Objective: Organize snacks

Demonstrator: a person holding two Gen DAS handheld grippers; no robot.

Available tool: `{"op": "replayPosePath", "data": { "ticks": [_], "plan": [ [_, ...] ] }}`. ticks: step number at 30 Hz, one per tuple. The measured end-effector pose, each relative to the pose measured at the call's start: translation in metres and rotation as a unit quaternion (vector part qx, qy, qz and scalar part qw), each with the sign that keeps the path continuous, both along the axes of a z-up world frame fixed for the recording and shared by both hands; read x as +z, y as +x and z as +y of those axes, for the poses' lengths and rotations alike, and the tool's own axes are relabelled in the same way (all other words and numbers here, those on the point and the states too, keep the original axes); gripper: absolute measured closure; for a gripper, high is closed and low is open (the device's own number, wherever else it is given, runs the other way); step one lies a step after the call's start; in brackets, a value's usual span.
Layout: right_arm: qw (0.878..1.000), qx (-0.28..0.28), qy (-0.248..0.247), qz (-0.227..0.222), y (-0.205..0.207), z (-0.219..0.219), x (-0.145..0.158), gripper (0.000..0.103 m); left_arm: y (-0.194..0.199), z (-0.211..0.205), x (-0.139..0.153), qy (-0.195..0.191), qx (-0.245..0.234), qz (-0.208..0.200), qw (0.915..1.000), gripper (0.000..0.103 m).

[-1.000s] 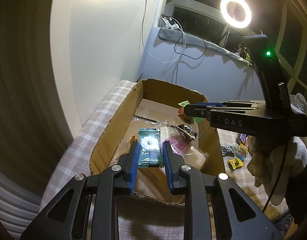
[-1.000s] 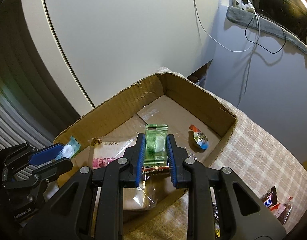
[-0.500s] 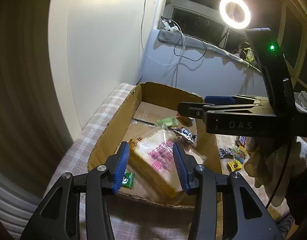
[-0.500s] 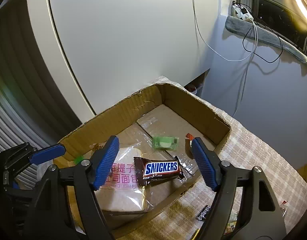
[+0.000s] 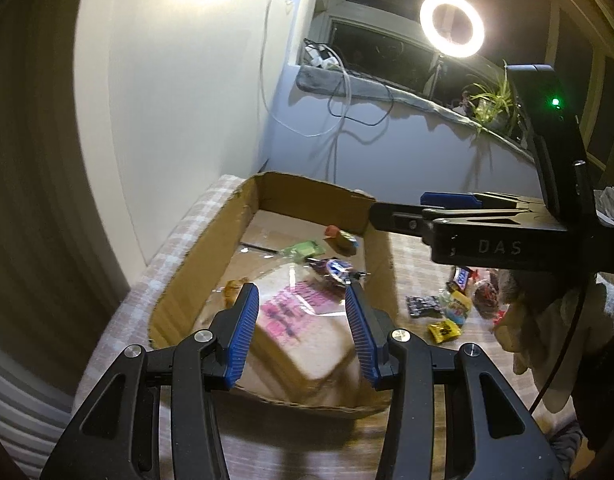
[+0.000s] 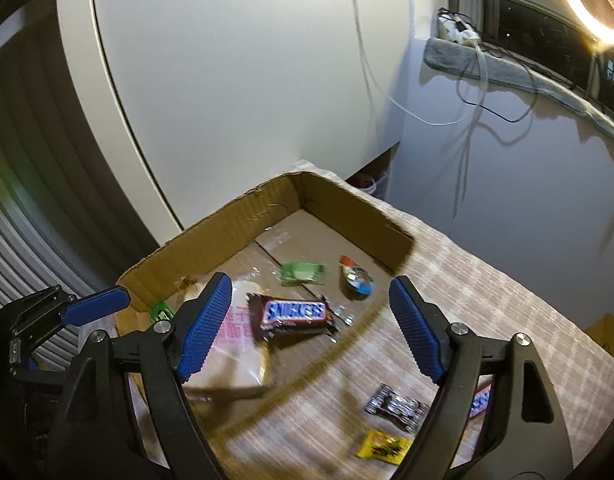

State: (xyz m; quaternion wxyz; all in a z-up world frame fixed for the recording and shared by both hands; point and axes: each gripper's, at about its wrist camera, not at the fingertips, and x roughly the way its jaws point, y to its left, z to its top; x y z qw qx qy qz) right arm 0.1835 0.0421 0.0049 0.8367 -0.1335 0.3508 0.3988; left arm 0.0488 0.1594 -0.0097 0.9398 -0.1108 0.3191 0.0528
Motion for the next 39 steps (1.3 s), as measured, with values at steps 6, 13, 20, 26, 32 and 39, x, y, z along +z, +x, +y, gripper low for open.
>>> {"op": "replayPosePath", "data": {
  "ticks": [6, 13, 20, 26, 32, 39],
  "plan": [
    [1.0, -0.03, 0.0, -0.006, 0.005, -0.047, 0.006, 0.019, 0.004, -0.022, 0.003, -0.003, -0.022, -0.003, 0.9998, 0.059],
    [0.997, -0.076, -0.004, -0.001, 0.013, -0.112, 0.005, 0.019, 0.013, -0.057, 0.002, -0.007, -0.061, 0.0, 0.9981, 0.059],
    [0.992, -0.122, -0.01, 0.016, 0.022, -0.172, -0.01, 0.019, 0.028, -0.1, -0.01, -0.014, -0.108, 0.018, 0.9939, 0.059],
    [0.988, -0.147, -0.002, 0.045, 0.029, -0.208, -0.029, 0.019, 0.041, -0.125, -0.025, -0.025, -0.13, 0.04, 0.9904, 0.059],
    [0.99, -0.124, 0.0, 0.071, 0.027, -0.209, -0.046, 0.029, 0.053, -0.143, -0.041, -0.026, -0.14, 0.064, 0.9877, 0.059],
    [0.99, -0.102, -0.011, 0.091, 0.028, -0.197, -0.066, 0.041, 0.07, -0.158, -0.061, -0.006, -0.144, 0.091, 0.9854, 0.059]
  ]
}}
